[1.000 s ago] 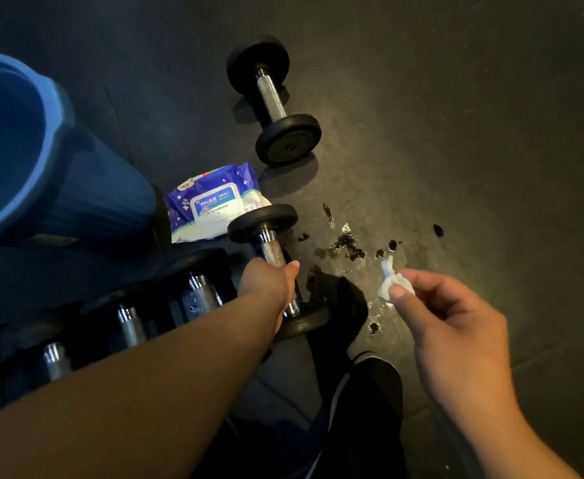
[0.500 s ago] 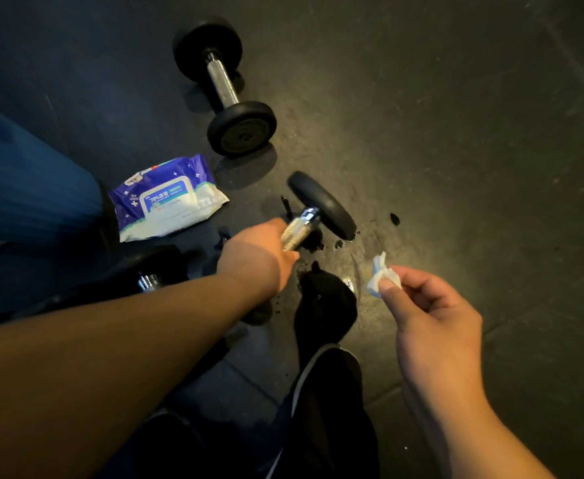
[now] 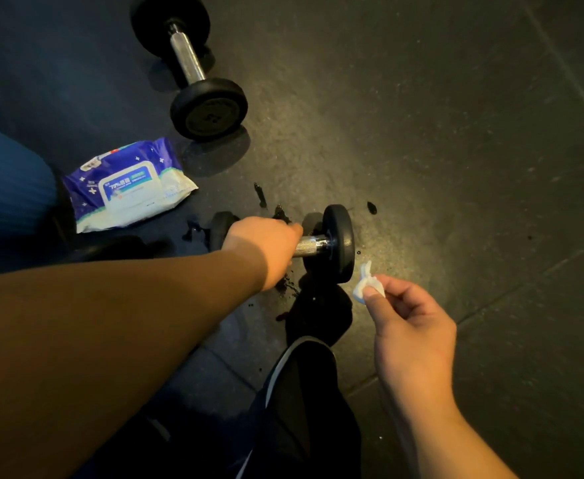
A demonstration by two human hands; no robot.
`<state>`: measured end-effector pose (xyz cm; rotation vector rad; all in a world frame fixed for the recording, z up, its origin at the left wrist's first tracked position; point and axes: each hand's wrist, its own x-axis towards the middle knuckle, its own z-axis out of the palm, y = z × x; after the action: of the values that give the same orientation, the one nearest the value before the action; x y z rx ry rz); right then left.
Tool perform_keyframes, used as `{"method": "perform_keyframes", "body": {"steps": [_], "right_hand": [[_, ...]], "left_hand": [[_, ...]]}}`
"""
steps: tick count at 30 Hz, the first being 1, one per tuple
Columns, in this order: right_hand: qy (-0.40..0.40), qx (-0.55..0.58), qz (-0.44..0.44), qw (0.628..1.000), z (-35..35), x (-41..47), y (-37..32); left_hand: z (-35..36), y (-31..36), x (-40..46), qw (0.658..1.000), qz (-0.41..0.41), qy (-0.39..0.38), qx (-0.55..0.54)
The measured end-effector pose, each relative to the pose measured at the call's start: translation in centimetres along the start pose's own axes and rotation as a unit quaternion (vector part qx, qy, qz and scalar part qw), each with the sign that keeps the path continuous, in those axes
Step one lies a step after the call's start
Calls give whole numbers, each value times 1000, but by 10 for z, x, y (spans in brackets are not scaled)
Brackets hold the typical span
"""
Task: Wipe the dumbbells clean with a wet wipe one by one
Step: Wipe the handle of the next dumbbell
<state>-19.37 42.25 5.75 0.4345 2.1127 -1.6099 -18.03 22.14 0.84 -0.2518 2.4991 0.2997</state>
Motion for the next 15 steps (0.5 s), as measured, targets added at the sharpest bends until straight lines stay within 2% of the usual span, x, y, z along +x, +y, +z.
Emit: {"method": "perform_keyframes", "body": {"steps": [3, 7, 8, 11, 15], "right_hand": [[-2, -26, -25, 999, -1, 2, -3], [-6, -91, -69, 993, -2, 0, -3], [-13, -111, -83, 990, -1, -3, -3], [-33, -189, -147, 970, 3, -8, -3], [-54, -311, -257, 913, 1, -6, -1]], "left_hand": [[-7, -7, -6, 999, 20, 24, 13], [-13, -36, -47, 982, 30, 169, 76], [-10, -43, -58, 982, 22, 162, 99], [6, -55, -79, 992, -12, 63, 106], [16, -57, -77, 994, -3, 75, 82]]}}
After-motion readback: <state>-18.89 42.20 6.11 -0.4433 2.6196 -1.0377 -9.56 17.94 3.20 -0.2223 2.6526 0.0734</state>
